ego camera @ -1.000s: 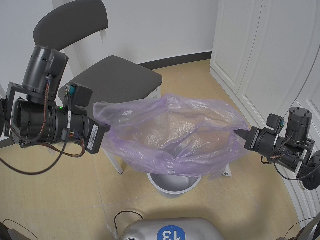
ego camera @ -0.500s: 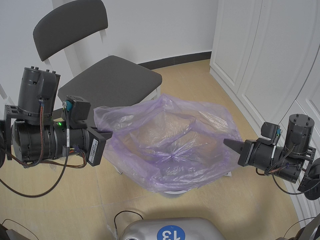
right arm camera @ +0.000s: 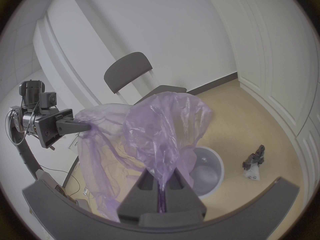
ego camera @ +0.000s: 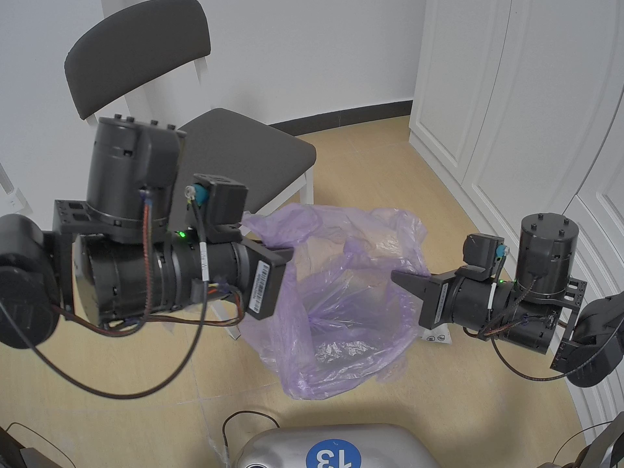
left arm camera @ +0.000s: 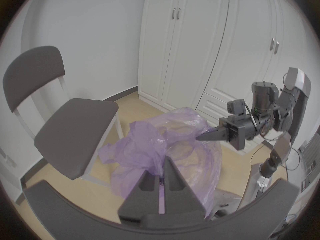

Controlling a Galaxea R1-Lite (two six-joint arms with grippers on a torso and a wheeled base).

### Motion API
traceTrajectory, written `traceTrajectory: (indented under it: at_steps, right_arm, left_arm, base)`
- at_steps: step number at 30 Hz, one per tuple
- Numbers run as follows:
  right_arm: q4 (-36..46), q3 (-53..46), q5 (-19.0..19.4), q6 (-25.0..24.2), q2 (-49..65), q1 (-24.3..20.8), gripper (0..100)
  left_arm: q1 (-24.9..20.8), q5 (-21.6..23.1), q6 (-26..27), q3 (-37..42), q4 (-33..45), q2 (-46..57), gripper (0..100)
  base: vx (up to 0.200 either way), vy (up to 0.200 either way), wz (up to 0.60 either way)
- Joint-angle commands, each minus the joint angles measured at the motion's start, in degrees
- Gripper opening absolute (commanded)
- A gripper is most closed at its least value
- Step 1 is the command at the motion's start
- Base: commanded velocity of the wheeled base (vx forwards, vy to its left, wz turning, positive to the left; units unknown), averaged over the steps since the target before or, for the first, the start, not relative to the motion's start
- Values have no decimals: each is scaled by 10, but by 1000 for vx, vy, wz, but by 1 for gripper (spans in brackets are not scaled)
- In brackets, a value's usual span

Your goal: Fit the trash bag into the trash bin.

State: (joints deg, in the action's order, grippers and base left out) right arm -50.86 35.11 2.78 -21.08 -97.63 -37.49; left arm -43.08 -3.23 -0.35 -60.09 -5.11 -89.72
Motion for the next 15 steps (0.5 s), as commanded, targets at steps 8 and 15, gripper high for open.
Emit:
traceTrajectory:
  at_steps: [8,15]
  right_arm:
    - [-95,-14,38,-33,-94,37,0]
    - [-86,-7,42,-34,-104,73,0]
  left_arm:
    - [-1,33,-76,7,-133,-119,0]
    - [22,53,-103,55,-236,-128,0]
  base:
    - [0,0,0]
    - [0,0,0]
